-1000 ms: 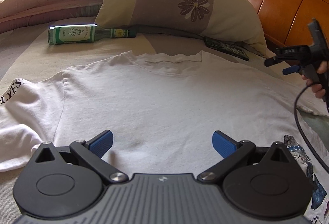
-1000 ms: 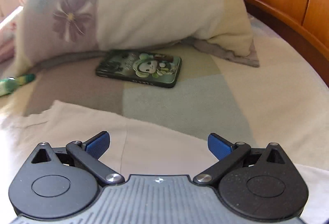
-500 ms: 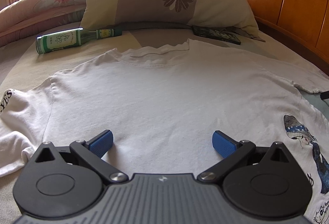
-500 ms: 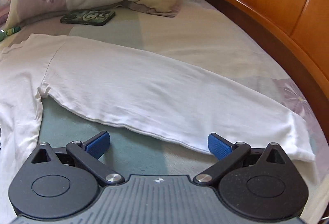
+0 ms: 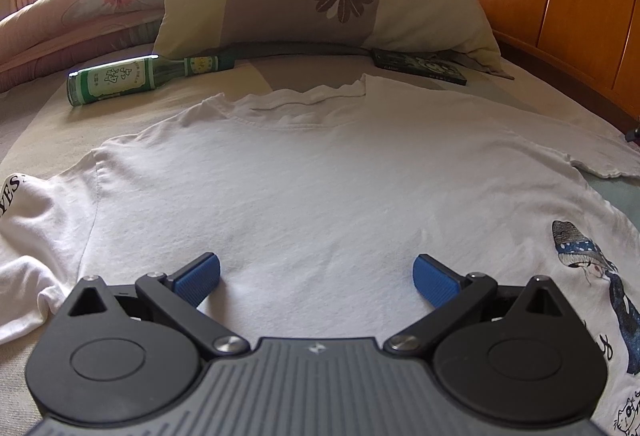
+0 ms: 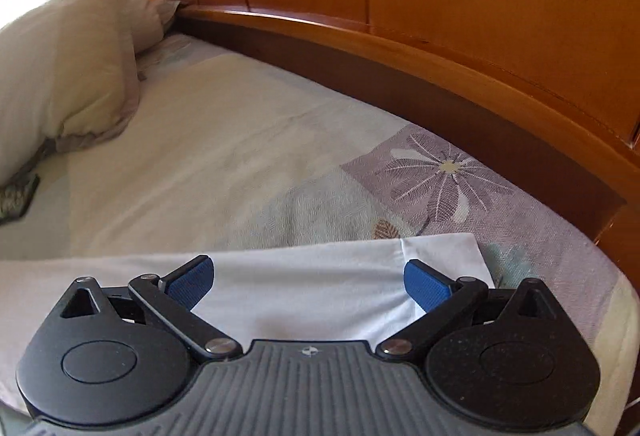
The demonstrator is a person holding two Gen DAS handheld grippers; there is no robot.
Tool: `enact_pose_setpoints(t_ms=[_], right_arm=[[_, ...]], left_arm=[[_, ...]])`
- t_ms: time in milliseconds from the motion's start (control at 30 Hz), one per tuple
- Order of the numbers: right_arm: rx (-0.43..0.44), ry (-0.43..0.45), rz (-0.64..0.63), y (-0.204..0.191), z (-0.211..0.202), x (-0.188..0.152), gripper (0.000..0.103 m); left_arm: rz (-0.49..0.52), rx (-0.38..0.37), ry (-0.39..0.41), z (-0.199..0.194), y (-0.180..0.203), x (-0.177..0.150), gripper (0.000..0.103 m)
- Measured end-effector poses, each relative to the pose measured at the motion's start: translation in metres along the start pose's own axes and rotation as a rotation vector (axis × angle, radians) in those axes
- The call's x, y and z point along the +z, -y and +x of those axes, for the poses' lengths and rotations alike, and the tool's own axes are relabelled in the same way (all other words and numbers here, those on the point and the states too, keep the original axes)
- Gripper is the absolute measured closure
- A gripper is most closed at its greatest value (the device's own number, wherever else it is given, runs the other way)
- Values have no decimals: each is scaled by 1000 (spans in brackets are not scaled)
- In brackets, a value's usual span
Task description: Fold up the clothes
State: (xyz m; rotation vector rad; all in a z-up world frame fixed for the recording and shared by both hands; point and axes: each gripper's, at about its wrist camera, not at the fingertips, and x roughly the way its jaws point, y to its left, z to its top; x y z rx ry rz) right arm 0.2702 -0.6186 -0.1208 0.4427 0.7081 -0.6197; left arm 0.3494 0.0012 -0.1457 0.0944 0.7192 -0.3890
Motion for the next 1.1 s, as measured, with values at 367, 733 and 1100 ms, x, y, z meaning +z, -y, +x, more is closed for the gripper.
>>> enact_pose_setpoints(t_ms=[367,733,1100], right_arm=[[422,-111,-300,-125,-71,-71,0],[816,-163,-690,-288,-113,-187,0],[551,-104,-750,-232,-96,-192,0]], left_arm=[[1,-1,-5,-2,0,1,1],[-28,-10,-18,-2,-5,2,1],[-52,-27,-24,-7,-7,4,1]])
